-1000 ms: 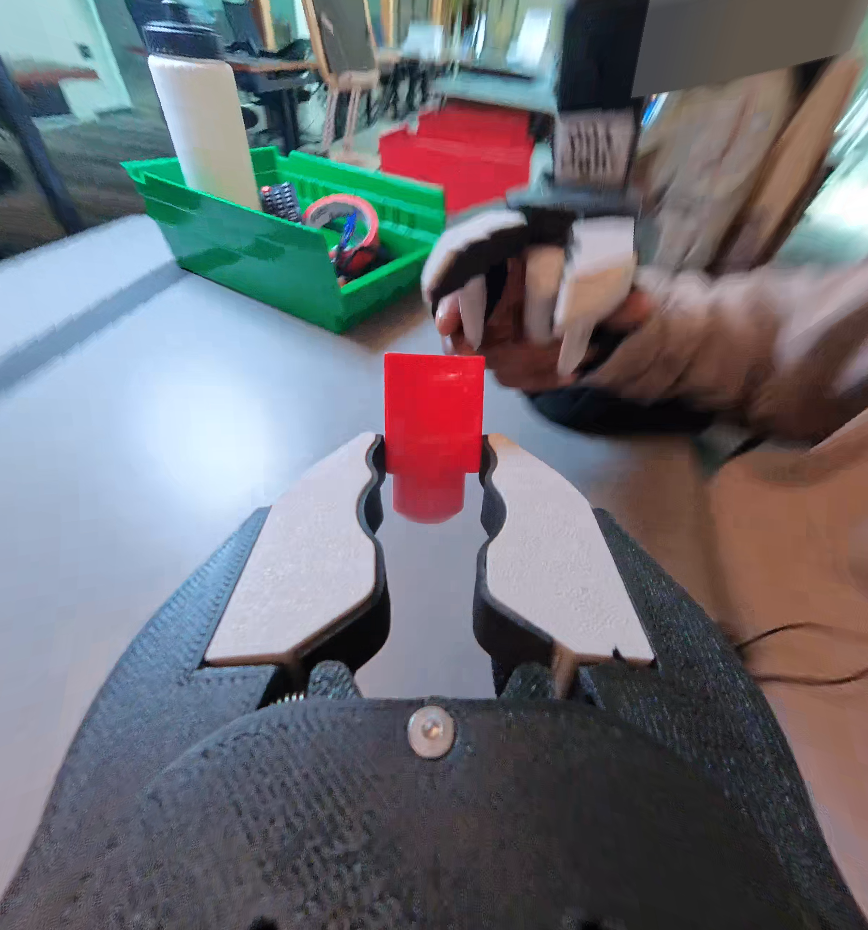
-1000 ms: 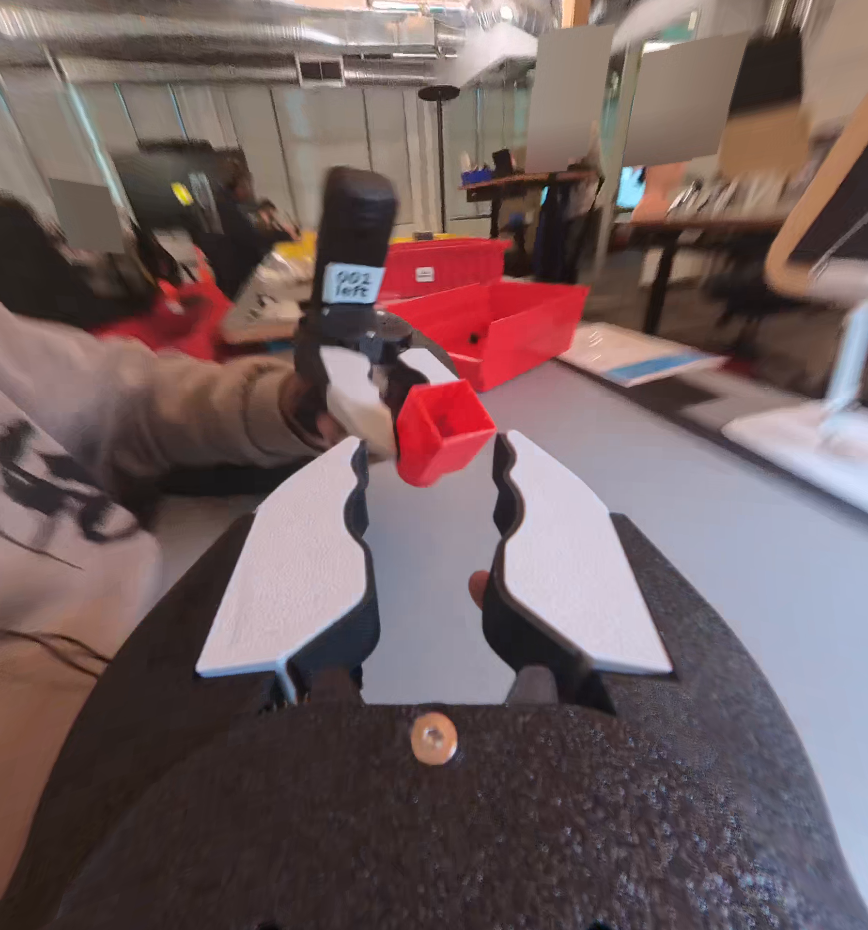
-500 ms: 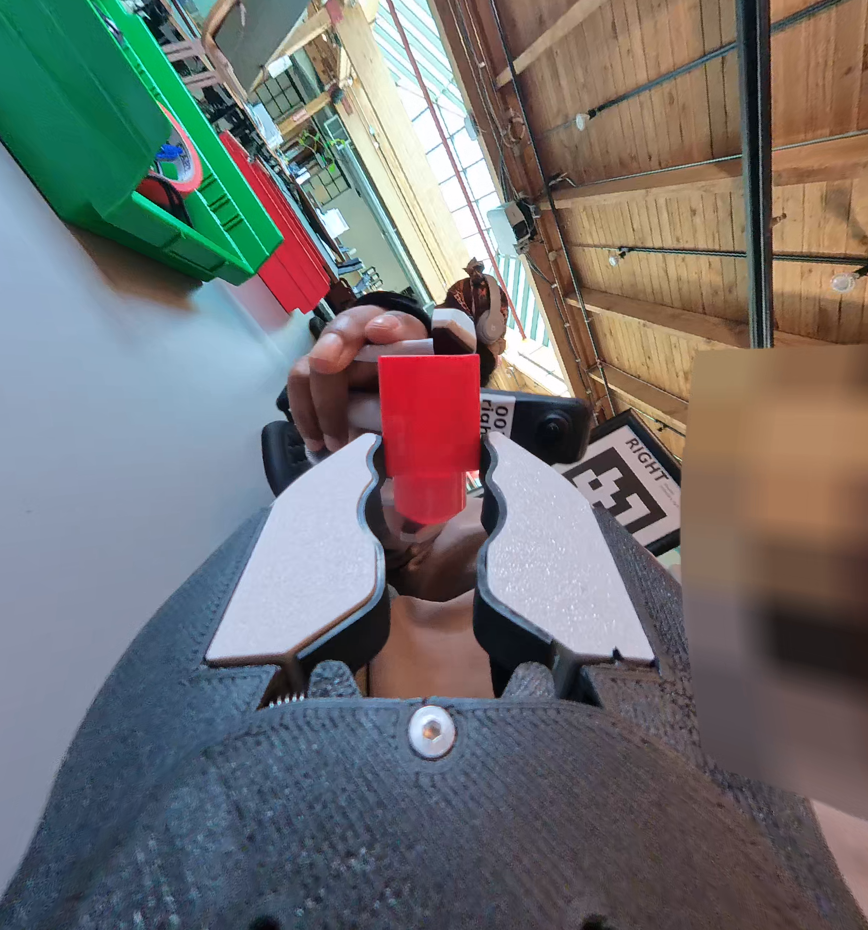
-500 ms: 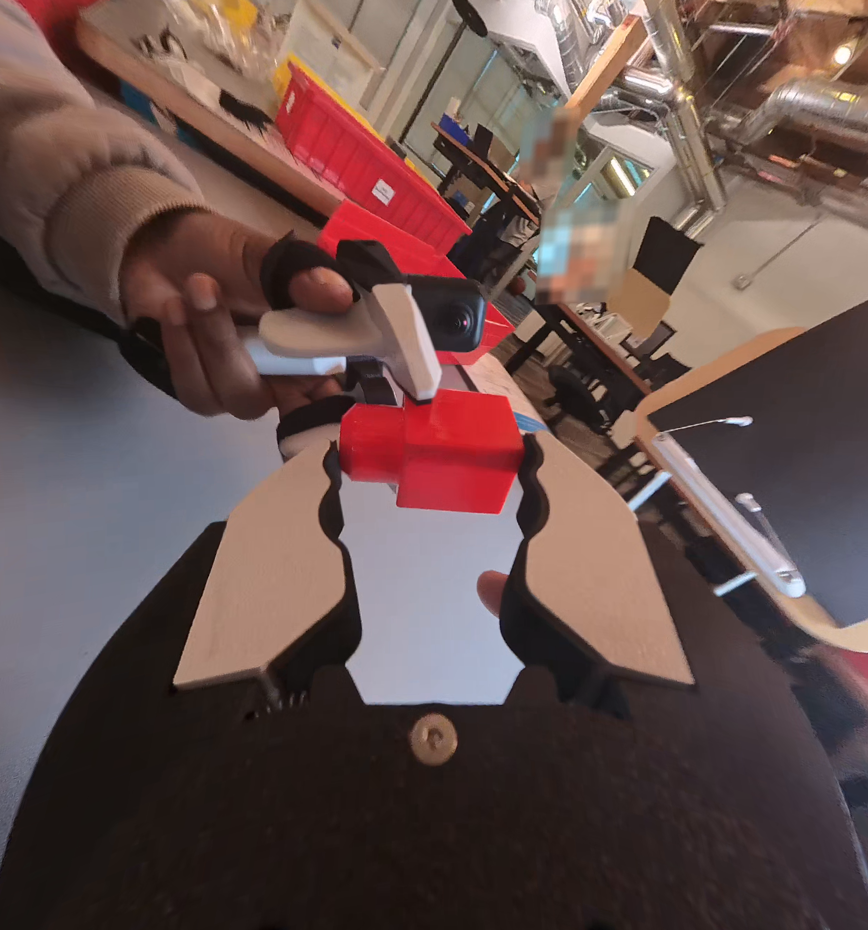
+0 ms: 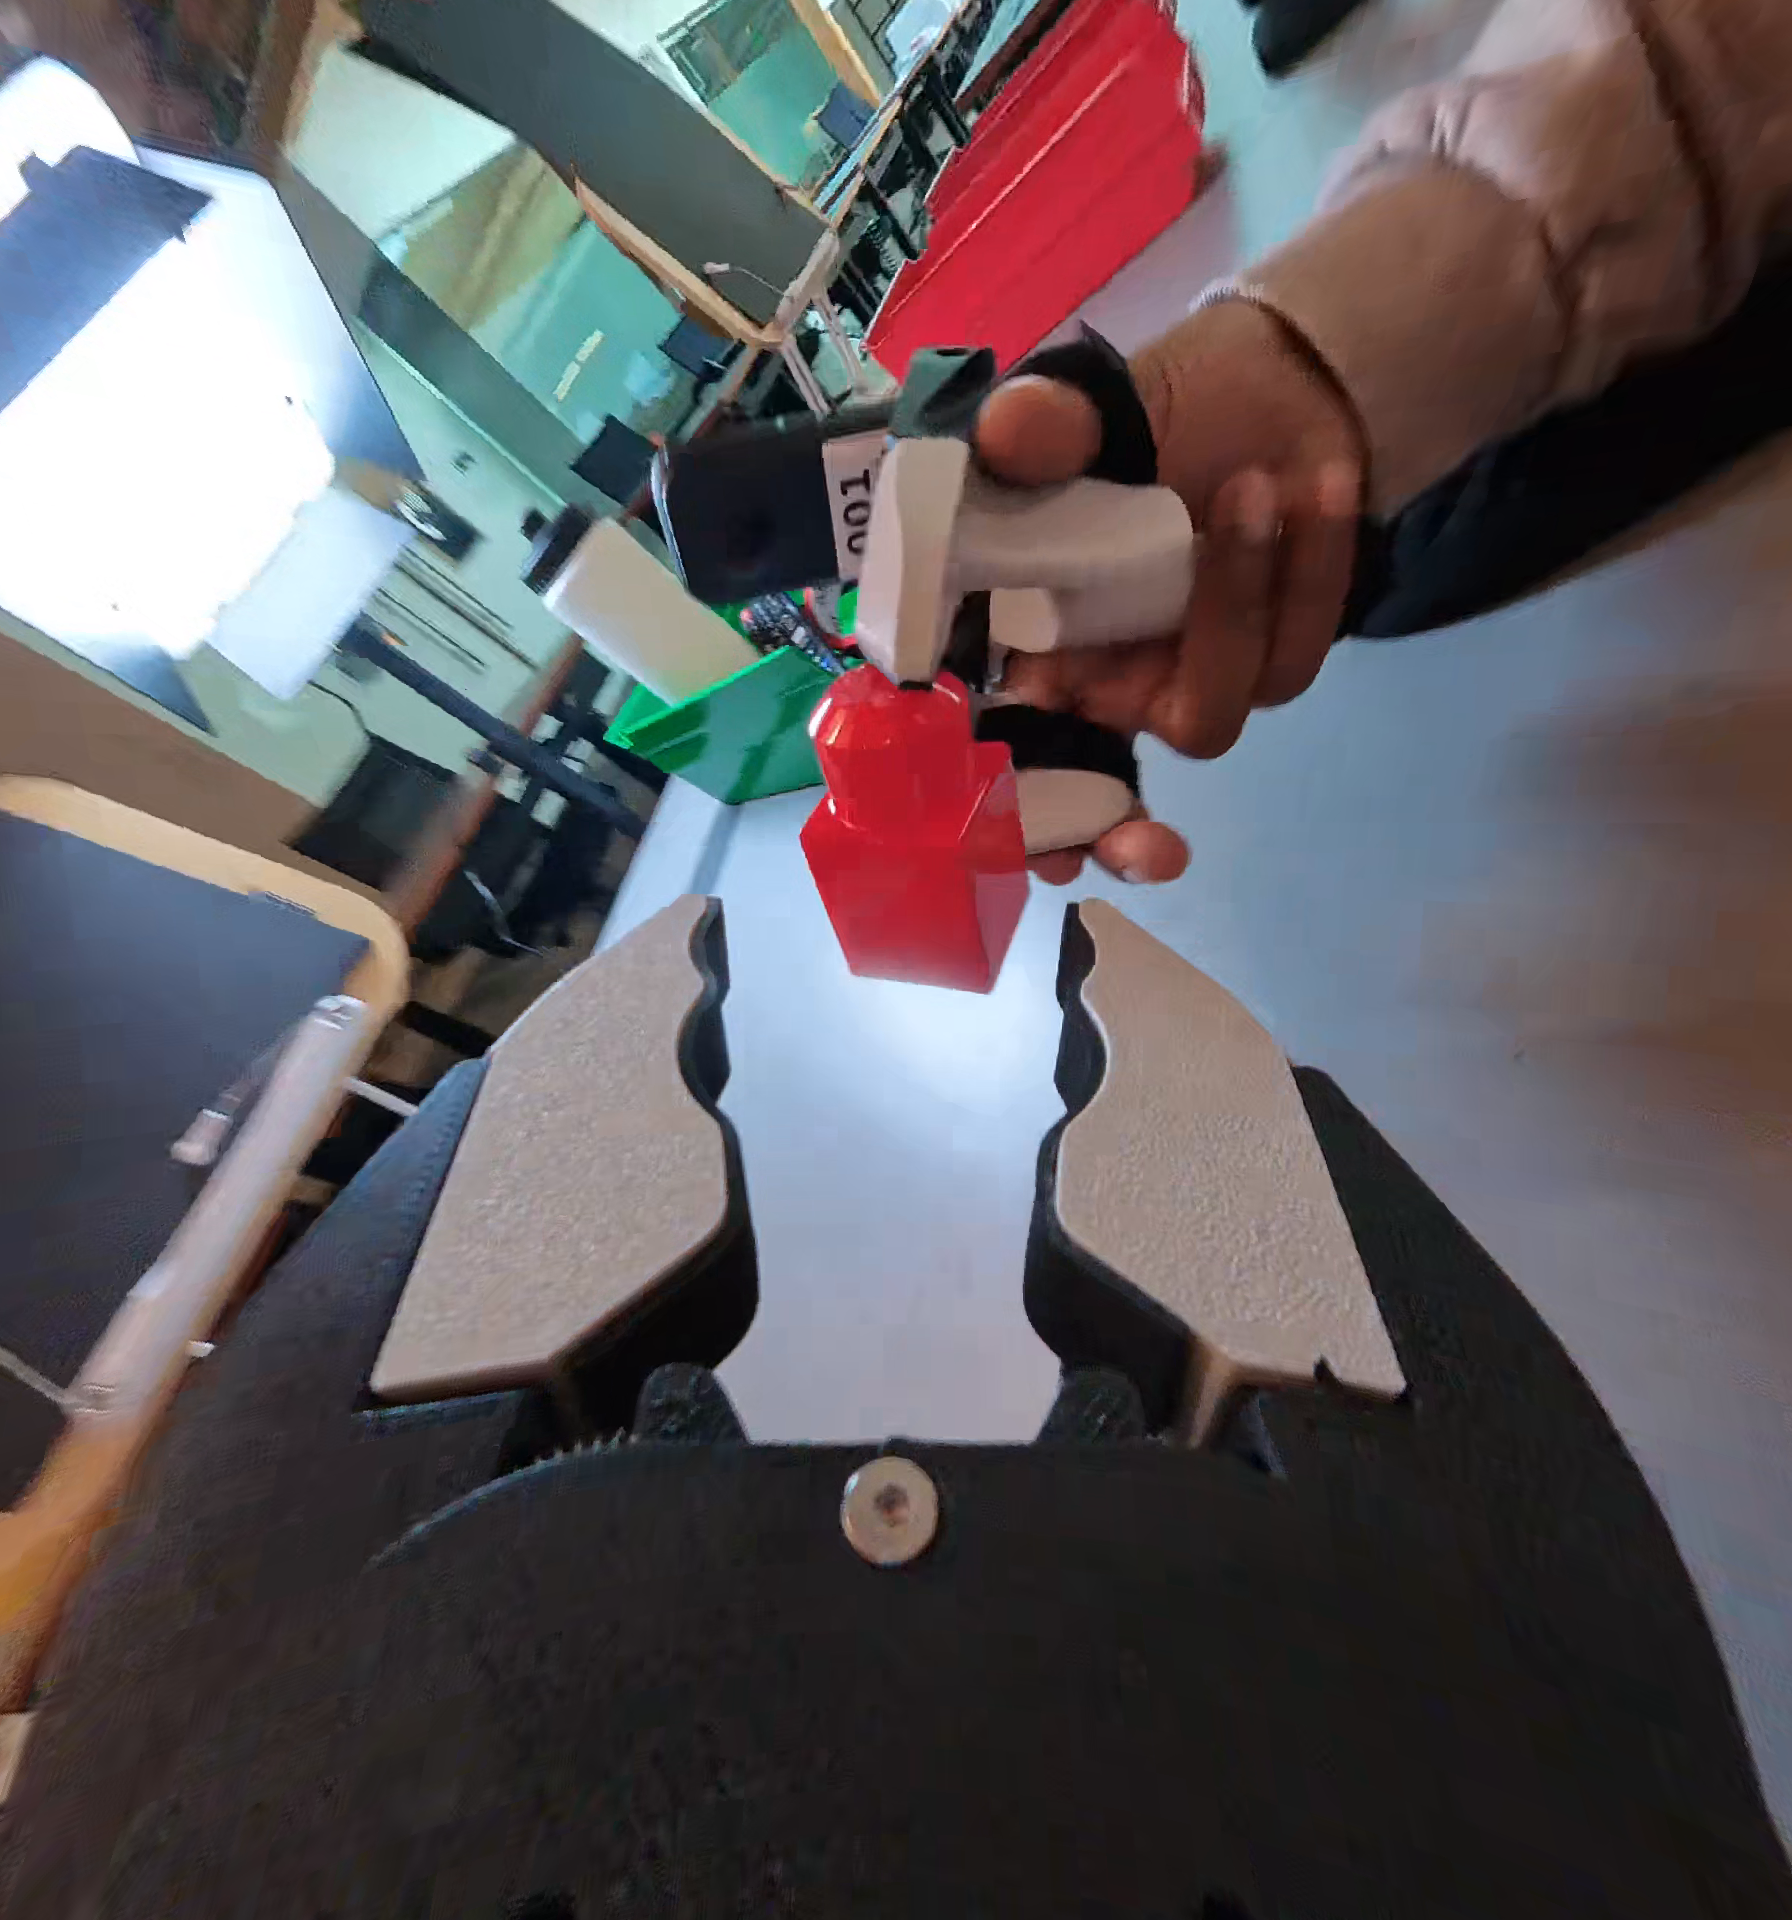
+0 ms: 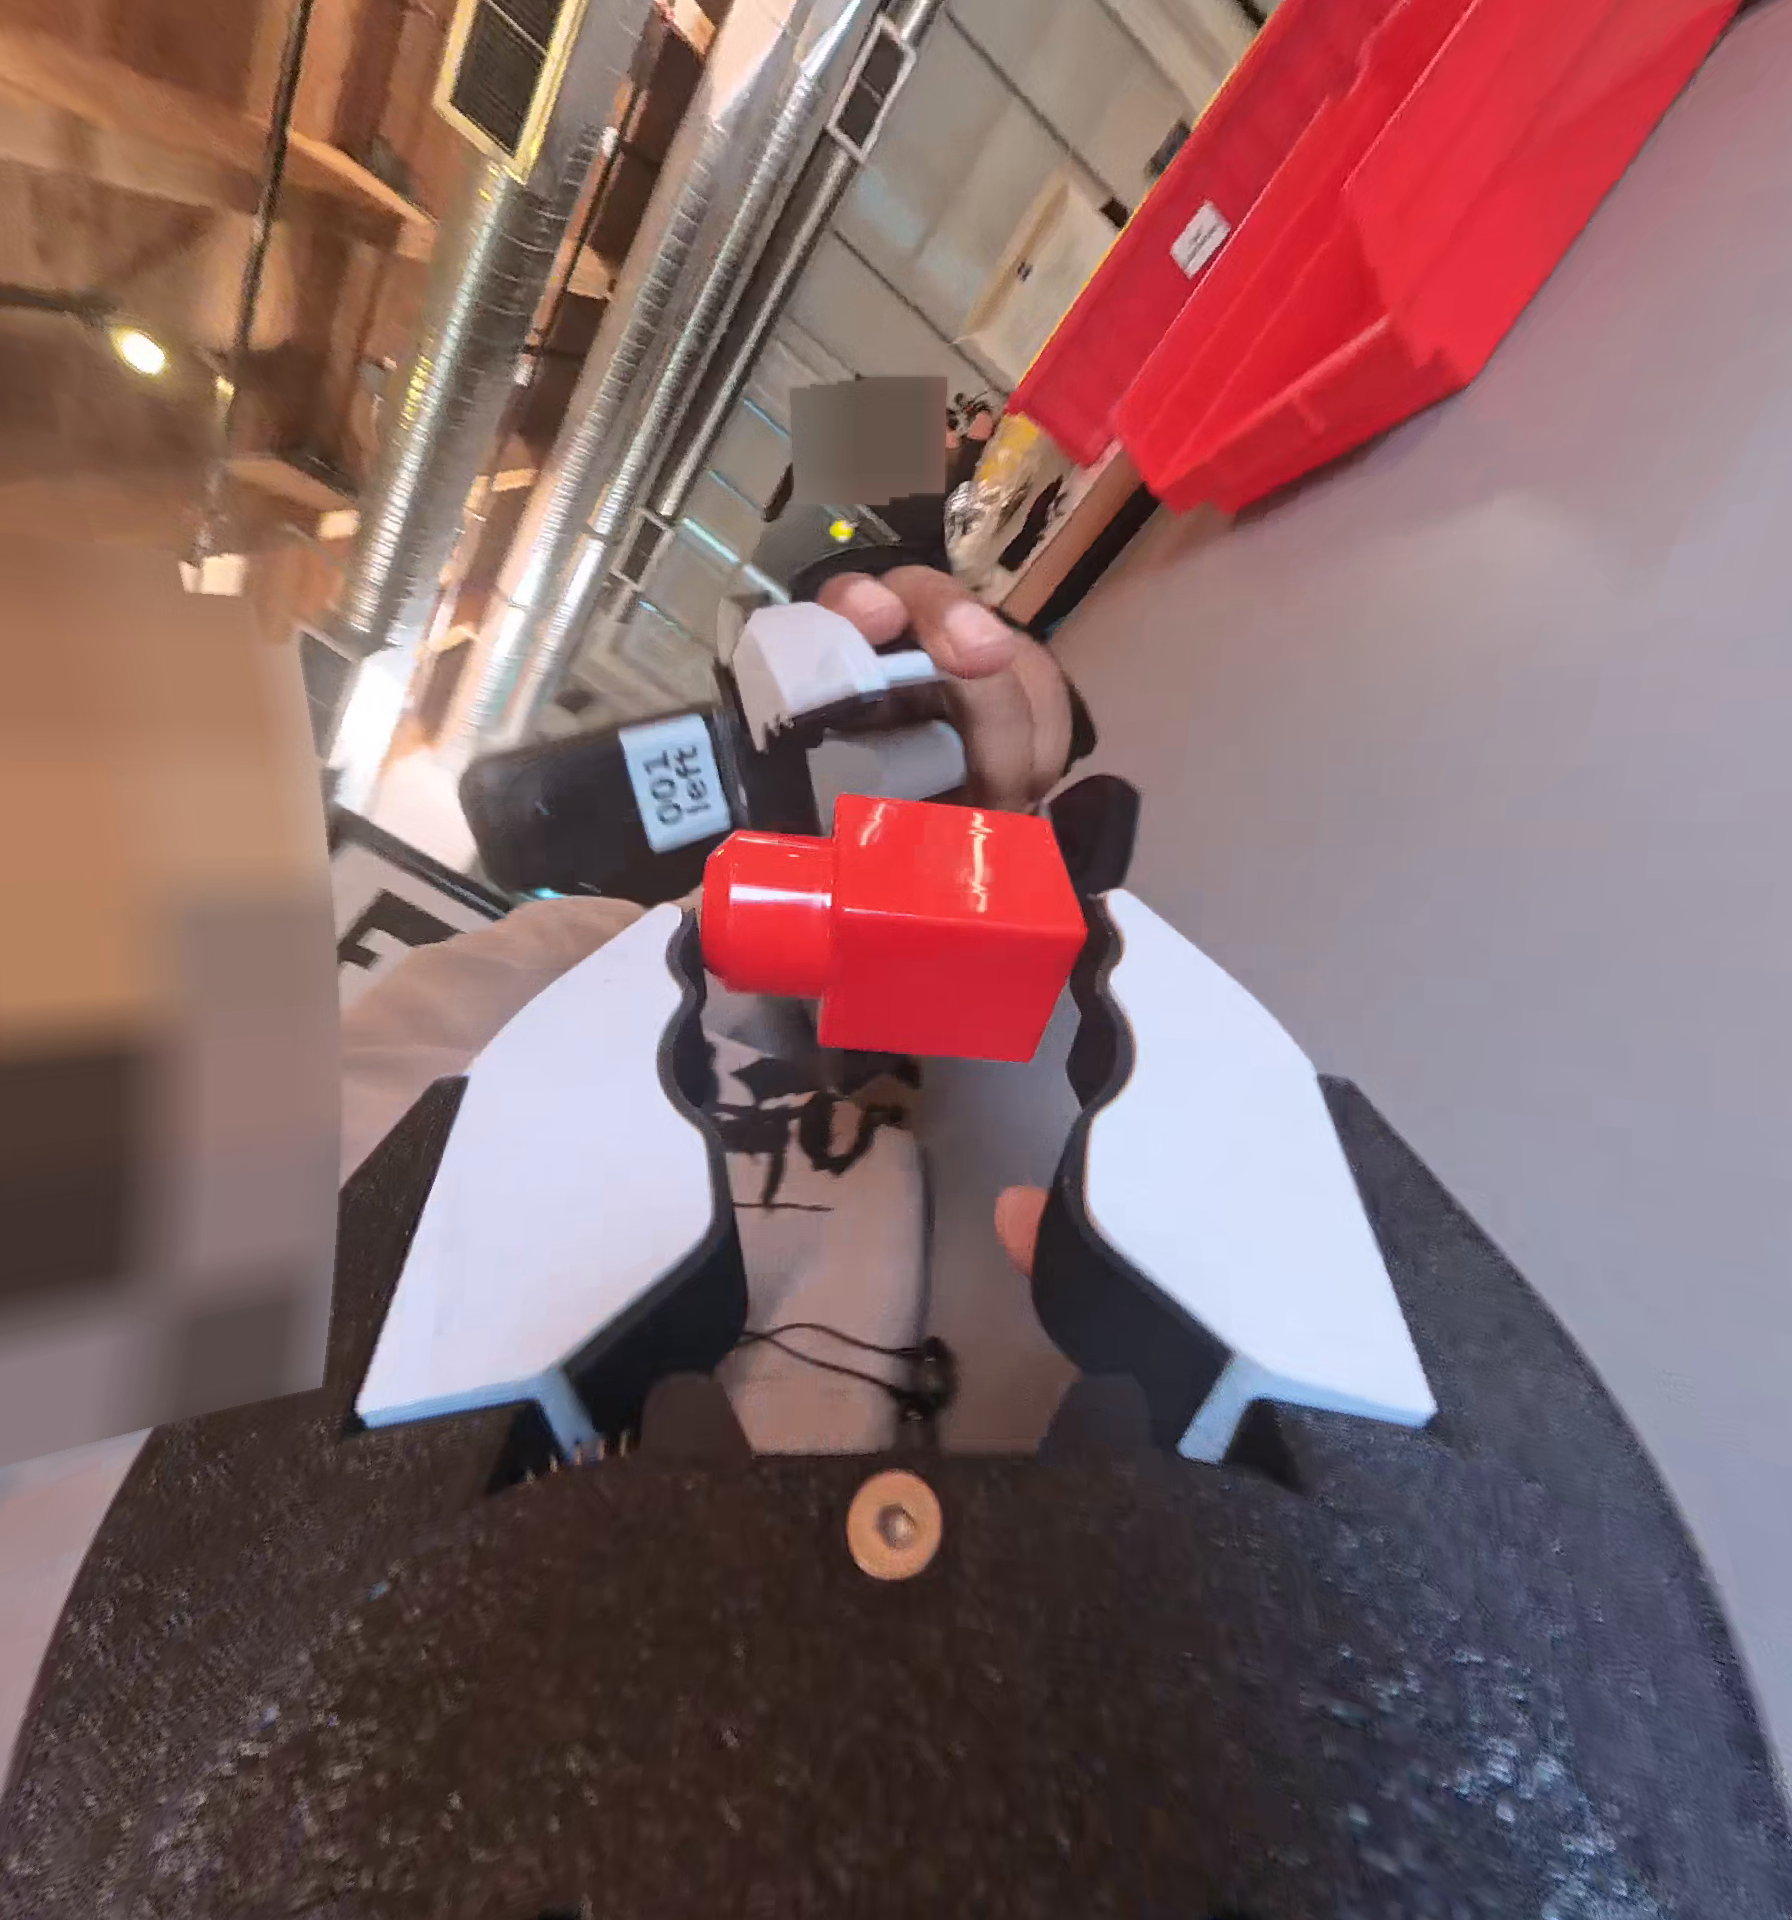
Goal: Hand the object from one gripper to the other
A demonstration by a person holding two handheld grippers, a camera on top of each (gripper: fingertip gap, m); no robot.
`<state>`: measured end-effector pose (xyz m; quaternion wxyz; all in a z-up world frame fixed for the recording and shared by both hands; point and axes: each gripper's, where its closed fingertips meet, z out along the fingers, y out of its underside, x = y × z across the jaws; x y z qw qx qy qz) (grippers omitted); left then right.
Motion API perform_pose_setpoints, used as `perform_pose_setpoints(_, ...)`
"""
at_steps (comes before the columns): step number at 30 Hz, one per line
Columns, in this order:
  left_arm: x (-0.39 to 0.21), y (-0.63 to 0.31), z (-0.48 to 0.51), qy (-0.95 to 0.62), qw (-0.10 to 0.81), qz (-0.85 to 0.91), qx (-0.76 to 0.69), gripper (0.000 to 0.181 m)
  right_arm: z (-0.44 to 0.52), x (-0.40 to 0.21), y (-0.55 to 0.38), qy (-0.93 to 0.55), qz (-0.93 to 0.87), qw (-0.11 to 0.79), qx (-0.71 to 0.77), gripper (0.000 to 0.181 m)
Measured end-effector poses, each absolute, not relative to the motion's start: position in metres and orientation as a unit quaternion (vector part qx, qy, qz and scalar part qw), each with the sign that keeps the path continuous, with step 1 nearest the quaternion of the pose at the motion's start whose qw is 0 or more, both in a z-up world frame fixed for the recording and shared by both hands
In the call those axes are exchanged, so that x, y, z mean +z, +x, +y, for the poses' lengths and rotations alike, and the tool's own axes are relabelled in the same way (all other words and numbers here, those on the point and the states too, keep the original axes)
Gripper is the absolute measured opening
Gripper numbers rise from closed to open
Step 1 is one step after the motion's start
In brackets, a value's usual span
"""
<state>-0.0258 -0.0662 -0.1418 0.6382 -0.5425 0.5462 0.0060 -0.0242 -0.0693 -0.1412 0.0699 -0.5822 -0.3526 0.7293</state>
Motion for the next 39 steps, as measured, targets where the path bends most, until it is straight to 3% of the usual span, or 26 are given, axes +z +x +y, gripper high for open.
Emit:
perform_pose_setpoints(5, -0.147, -0.023, -0.074, -0.405, 0.647, 0.620, 0.180, 0.067, -0.080, -0.152, -0.024, -0.591, -0.328, -0.022, 0.736, 0.069)
perform_pose_setpoints(9, -0.159, -0.018, -0.075, -0.377, 0.626, 0.647, 0.219, 0.077, -0.086, -0.159, -0.022, -0.591, -0.325, -0.064, 0.735, 0.068)
perform_pose_setpoints(19, -0.168, -0.014, -0.080, -0.387, 0.617, 0.655, 0.199, 0.052, -0.099, -0.157, -0.019, -0.577, -0.347, -0.084, 0.735, 0.069)
perform_pose_setpoints(25, -0.161, -0.013, -0.082, -0.422, 0.625, 0.640, 0.148, 0.052, -0.076, -0.151, -0.019, -0.585, -0.373, 0.037, 0.720, 0.081)
perform_pose_setpoints(29, -0.153, -0.017, -0.077, -0.536, 0.616, 0.576, -0.027, 0.052, -0.058, -0.129, -0.008, -0.533, -0.467, 0.253, 0.659, 0.073)
perform_pose_setpoints(33, -0.157, -0.014, -0.078, -0.646, 0.528, 0.483, -0.266, 0.052, -0.052, -0.141, -0.003, -0.459, -0.606, 0.461, 0.457, 0.073)
perform_pose_setpoints(39, -0.171, -0.010, -0.081, -0.708, 0.392, 0.381, -0.447, 0.052, -0.070, -0.157, -0.010, -0.398, -0.674, 0.502, 0.368, 0.079)
